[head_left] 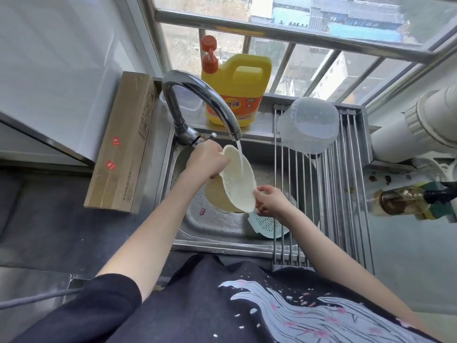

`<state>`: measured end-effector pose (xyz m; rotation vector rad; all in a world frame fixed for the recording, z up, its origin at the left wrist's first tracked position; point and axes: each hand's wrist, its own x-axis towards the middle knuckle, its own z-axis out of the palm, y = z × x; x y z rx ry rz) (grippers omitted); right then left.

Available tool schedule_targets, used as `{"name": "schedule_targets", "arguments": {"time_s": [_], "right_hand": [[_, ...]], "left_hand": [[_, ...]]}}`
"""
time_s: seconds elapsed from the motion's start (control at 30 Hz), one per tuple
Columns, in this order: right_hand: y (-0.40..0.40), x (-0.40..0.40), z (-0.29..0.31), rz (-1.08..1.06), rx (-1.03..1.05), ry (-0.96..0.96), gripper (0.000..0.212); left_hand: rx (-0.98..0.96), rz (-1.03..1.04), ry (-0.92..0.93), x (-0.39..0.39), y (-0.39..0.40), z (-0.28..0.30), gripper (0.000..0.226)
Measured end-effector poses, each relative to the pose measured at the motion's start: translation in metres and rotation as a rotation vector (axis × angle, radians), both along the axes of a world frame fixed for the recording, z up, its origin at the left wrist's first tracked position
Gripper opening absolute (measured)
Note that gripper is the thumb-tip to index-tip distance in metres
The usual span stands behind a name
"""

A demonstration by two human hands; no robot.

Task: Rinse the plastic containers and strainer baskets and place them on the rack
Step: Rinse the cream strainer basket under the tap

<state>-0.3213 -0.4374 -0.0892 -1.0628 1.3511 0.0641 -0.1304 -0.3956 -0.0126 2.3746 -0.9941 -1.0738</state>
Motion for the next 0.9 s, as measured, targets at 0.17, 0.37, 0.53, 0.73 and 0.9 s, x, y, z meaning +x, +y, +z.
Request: {"name": "schedule_targets", "arguments": {"time_s": [0.17,0.37,0.53,0.73,0.9], "right_hand": [[0.007,0.012,-0.004,0.005,-0.064,-0.046,0.014],[-0.002,0.025,-0.006,-0.018,-0.175,-0.062,0.010],[-0.021,0.019,0.008,-0.063,-0.467,-0.048,0.010],[-0.047,-0.007,0.038,-0.027,-0.790,-0.043,0.007],[-0.054,-0.011,0.078,0.131,-0.980,-0.100,0.010]], "left_hand": [[-0.053,-0.179,-0.245,-0.012,0.005,0.013,0.023],[-0.107,-0.244,-0.464,-0.014,0.014,0.017,0.019],[-0.131,-0.200,-0.495,-0.007,0.024,0.012,0.034],[-0.203,-0.017,-0.088,-0.007,0.027,-0.030,0.032],[-0.248,0.202,0.309,-0.014,0.011,-0.057,0.022]]}}
